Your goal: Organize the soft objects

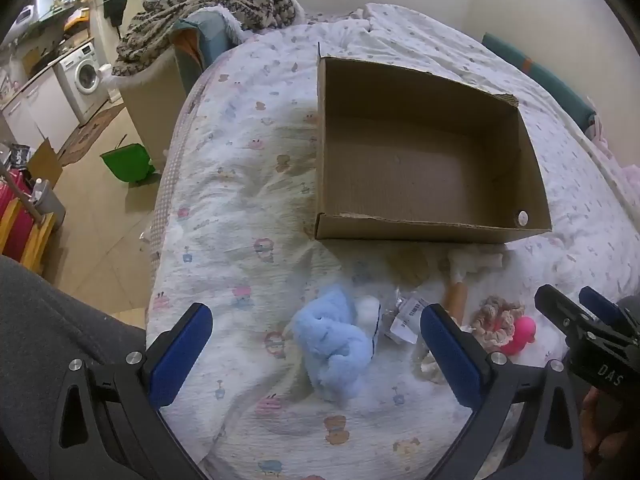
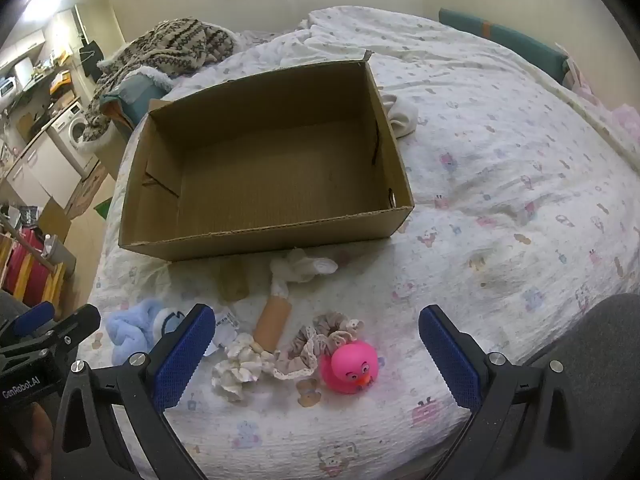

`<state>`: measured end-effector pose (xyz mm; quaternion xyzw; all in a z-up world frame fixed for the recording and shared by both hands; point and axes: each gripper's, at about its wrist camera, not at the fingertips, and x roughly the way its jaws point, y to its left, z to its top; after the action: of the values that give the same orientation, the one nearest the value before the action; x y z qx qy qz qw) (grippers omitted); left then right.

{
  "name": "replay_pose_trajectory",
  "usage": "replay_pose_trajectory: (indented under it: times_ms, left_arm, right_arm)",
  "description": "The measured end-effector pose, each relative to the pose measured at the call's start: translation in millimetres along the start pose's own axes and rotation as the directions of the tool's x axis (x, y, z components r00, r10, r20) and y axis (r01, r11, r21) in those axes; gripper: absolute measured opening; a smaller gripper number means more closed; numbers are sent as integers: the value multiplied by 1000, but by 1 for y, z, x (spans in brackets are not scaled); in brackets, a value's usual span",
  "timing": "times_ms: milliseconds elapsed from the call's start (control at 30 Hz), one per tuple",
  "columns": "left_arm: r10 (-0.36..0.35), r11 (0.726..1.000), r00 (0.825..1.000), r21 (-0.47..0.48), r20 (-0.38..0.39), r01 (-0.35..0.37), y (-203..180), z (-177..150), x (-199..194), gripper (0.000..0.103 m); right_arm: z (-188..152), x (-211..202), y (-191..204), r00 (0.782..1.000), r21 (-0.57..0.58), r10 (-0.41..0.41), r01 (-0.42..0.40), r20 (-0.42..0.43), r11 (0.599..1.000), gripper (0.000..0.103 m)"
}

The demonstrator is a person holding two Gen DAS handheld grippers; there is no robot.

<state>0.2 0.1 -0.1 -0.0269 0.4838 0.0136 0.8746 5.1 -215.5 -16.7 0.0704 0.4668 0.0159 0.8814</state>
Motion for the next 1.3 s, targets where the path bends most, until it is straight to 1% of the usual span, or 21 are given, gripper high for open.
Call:
replay_pose_trajectory:
  times_ms: [367,400,433,667,1000,1300]
  left_arm:
    - [-2,1000,1000,6,6,2,4,1,1,103]
    - [7,1000,1000,4,5,-7,1,-2,2,103]
    - [6,1000,1000,4,5,-6,1,-2,2,103]
    - [17,1000,1000,9,13,-17,-3,-2,0,103]
    - [8,1000,1000,-9,7,-8,3,0,0,103]
    - [8,1000,1000,6,10,-8,0,0,1,103]
  right_arm:
    - [1,-1,-3,1000,-6,-2,2,5,1000,103]
    - [2,-1,-4,1000,-7,-2,2,5,1000,103]
    - [-1,-1,1,1000,-5,-6,6,6,1000,103]
    - [0,-1,0,1000,-5,-7,7,7,1000,103]
    - [0,-2,0,1000,-3,-6,6,8,1000,103]
    - [0,-2,0,1000,-4,-5,5,9,1000,103]
